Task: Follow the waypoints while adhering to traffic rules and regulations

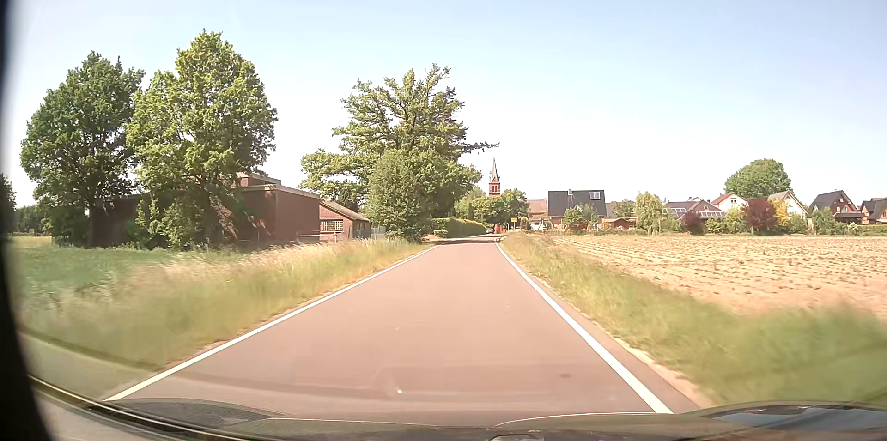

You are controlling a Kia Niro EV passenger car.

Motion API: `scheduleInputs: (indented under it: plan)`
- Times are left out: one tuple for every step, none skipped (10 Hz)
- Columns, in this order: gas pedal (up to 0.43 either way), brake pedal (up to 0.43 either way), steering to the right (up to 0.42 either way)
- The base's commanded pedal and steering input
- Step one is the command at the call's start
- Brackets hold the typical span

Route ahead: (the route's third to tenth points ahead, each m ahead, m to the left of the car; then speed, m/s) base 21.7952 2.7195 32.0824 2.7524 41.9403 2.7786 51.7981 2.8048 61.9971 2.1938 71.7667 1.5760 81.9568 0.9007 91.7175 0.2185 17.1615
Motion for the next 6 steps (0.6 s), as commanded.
scheduleInputs:
  plan:
    - [0.039, 0.000, 0.001]
    - [0.039, 0.000, 0.001]
    - [0.039, 0.000, 0.001]
    - [0.039, 0.000, 0.001]
    - [0.039, 0.000, 0.001]
    - [0.039, 0.000, 0.001]
